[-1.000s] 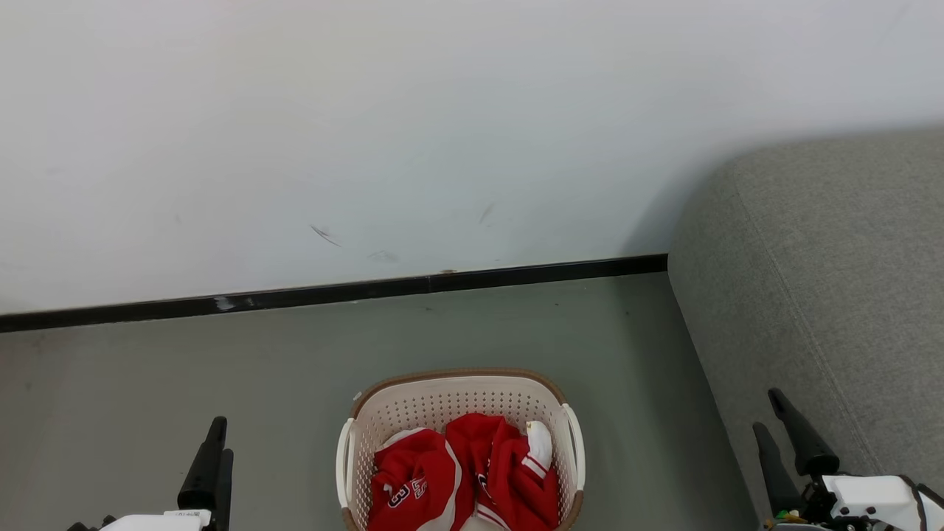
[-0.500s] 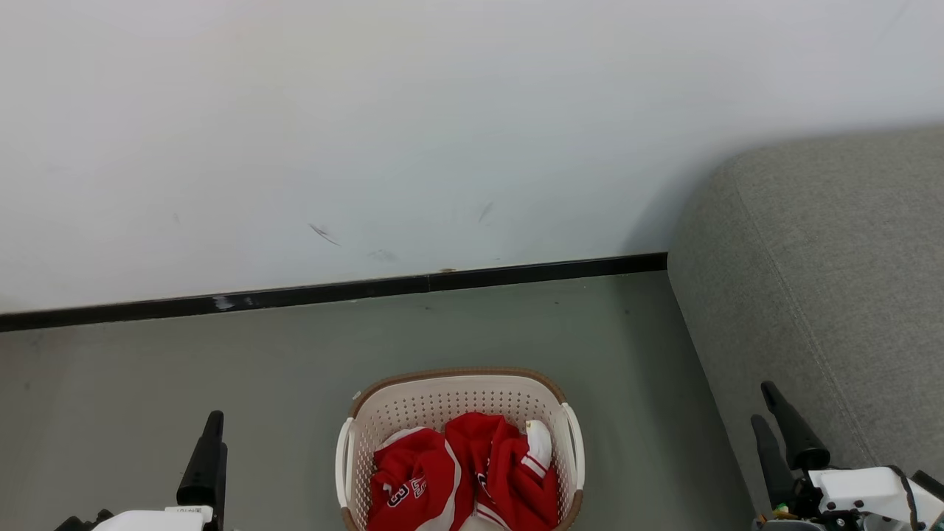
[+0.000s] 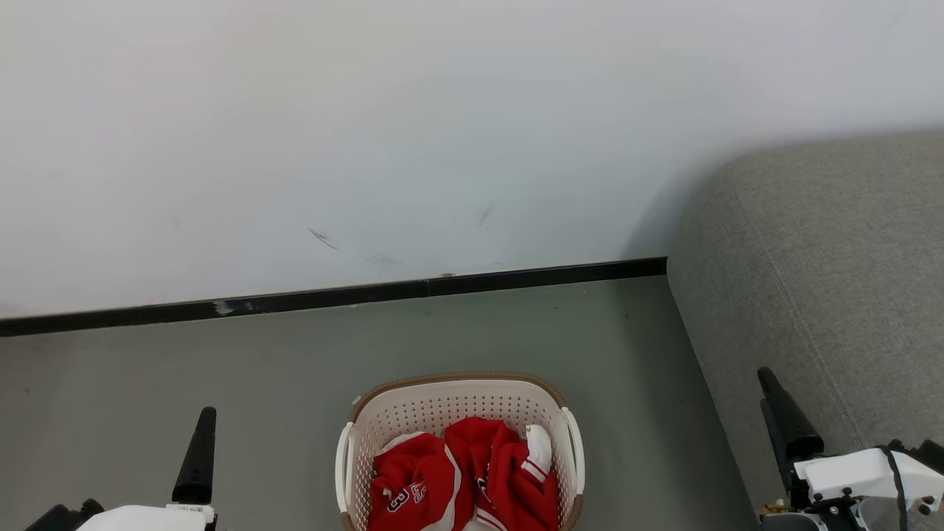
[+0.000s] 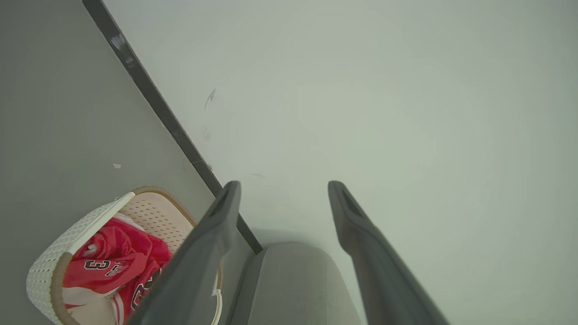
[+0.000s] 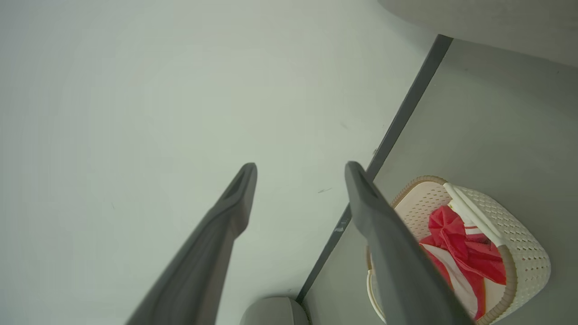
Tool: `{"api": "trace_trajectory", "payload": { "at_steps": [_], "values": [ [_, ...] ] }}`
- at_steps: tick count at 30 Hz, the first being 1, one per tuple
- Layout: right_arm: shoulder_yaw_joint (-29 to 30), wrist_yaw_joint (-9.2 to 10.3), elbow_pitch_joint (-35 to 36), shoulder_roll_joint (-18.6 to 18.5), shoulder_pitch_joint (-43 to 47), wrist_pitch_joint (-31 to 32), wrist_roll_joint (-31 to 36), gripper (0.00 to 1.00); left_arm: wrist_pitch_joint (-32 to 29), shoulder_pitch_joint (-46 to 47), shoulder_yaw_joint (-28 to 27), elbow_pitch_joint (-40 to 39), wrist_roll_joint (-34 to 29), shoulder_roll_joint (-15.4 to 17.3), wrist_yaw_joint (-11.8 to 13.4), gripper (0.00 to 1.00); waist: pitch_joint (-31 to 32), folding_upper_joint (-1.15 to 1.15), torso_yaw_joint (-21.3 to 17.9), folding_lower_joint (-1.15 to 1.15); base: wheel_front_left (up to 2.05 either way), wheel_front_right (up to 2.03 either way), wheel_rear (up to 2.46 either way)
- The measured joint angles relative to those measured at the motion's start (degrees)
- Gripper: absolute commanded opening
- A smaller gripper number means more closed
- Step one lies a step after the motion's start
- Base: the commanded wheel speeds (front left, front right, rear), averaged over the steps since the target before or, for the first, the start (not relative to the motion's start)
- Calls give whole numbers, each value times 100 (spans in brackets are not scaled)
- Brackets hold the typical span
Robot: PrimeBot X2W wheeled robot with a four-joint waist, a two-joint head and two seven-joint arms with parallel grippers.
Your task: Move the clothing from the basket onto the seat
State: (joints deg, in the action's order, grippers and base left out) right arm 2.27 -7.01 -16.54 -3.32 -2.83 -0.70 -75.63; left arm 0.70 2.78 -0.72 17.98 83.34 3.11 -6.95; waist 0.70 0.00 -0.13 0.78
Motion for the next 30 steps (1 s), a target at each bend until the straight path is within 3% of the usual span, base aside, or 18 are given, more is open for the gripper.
{"api": "trace_trajectory", "payload": {
  "at_steps": [6,13,30],
  "values": [
    [-110,0,67,-14,-2,-119,544,100,124,0,82,13,-385,115,0,100,71,0,11,19,0,0,0],
    [-183,0,133,-33,-3,-250,1223,100,269,1,81,7,-943,204,-1,100,127,0,39,21,0,0,0],
    [-546,-3,309,-146,-77,-595,3357,100,603,40,36,-23,-2710,349,-3,100,38,0,104,-55,0,0,0]
  ]
}}
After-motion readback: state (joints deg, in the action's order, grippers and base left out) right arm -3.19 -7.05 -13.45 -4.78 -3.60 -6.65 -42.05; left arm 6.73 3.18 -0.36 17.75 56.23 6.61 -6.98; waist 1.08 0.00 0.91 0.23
